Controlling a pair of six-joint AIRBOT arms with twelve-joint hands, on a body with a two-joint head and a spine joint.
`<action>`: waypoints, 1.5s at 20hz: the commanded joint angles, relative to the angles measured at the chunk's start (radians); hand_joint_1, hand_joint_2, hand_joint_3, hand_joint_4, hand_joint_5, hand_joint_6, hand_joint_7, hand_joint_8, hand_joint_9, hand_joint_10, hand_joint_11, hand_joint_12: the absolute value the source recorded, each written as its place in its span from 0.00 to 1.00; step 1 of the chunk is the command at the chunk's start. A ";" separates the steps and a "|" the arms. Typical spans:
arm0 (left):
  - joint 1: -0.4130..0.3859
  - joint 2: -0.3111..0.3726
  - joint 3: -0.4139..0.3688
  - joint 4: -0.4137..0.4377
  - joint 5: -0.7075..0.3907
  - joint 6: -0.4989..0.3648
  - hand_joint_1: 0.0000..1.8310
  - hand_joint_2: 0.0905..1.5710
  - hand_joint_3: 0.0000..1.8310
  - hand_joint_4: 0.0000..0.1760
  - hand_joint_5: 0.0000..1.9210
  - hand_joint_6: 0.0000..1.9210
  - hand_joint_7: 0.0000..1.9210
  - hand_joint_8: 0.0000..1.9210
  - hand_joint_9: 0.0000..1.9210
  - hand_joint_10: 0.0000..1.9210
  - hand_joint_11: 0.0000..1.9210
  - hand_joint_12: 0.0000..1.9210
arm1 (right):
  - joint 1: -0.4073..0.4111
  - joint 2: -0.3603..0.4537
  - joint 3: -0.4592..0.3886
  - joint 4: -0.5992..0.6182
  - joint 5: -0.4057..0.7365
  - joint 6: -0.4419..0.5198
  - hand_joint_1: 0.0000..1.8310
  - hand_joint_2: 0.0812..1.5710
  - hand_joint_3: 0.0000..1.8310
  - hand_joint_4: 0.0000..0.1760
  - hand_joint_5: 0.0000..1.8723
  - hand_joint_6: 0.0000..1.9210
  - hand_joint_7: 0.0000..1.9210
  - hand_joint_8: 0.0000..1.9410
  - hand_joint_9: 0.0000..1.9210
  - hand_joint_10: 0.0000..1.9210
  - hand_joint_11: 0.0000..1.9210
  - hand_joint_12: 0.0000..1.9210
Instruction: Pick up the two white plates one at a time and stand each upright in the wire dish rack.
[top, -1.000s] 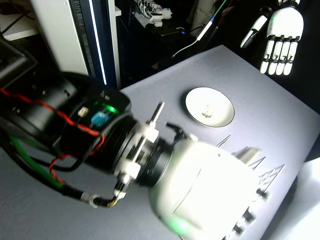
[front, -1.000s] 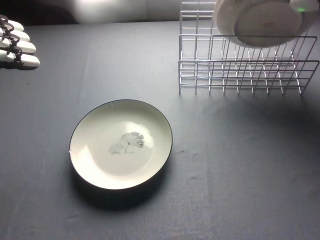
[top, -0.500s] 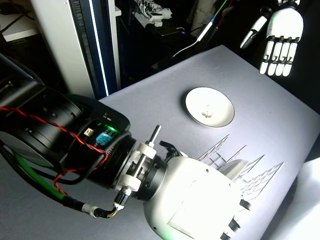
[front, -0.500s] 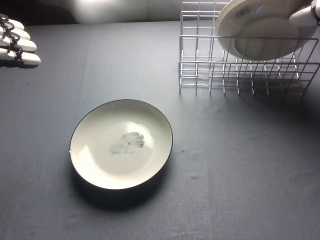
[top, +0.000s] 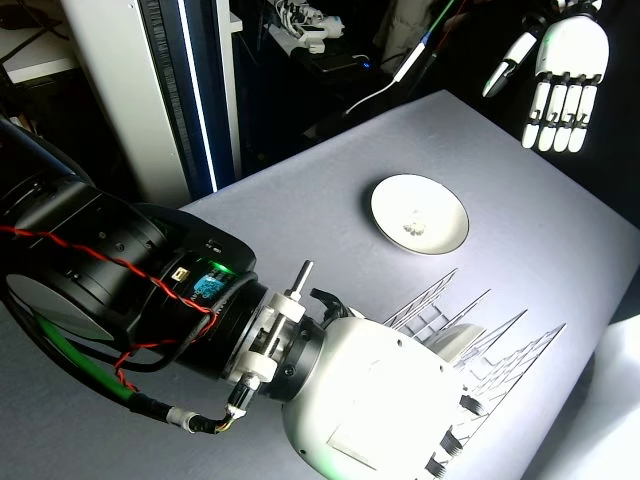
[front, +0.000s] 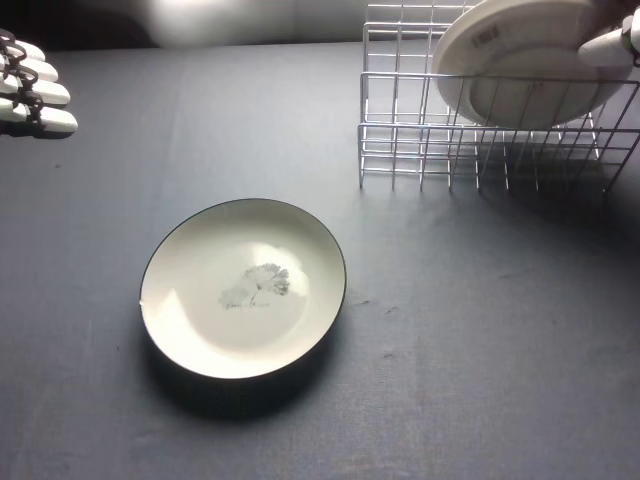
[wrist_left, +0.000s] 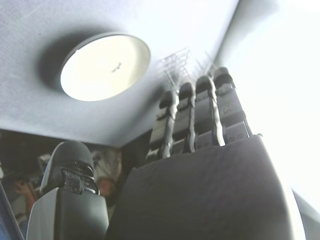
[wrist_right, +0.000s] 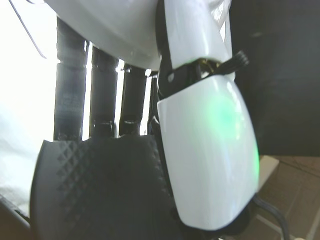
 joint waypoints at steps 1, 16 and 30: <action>-0.015 0.008 -0.001 -0.069 0.001 -0.005 0.00 0.74 0.00 0.00 0.02 0.00 0.01 0.00 0.00 0.00 0.00 0.00 | 0.000 0.008 0.006 -0.002 0.088 -0.003 0.76 0.67 0.00 0.00 0.51 0.50 0.55 0.45 0.54 0.49 0.49 0.49; -0.015 0.008 0.002 -0.069 -0.005 -0.014 0.00 0.73 0.00 0.00 0.03 0.00 0.01 0.00 0.00 0.00 0.01 0.00 | 0.029 0.009 -0.011 -0.003 0.096 0.001 0.69 0.68 0.00 0.00 0.40 0.04 0.45 0.02 0.46 0.02 0.27 0.51; -0.018 0.007 -0.104 -0.012 -0.020 -0.052 0.00 0.73 0.00 0.00 0.05 0.00 0.04 0.00 0.03 0.00 0.00 0.08 | 0.165 0.038 -0.167 -0.142 0.125 0.002 0.57 0.64 0.00 0.00 0.04 0.00 0.01 0.00 0.01 0.00 0.00 0.10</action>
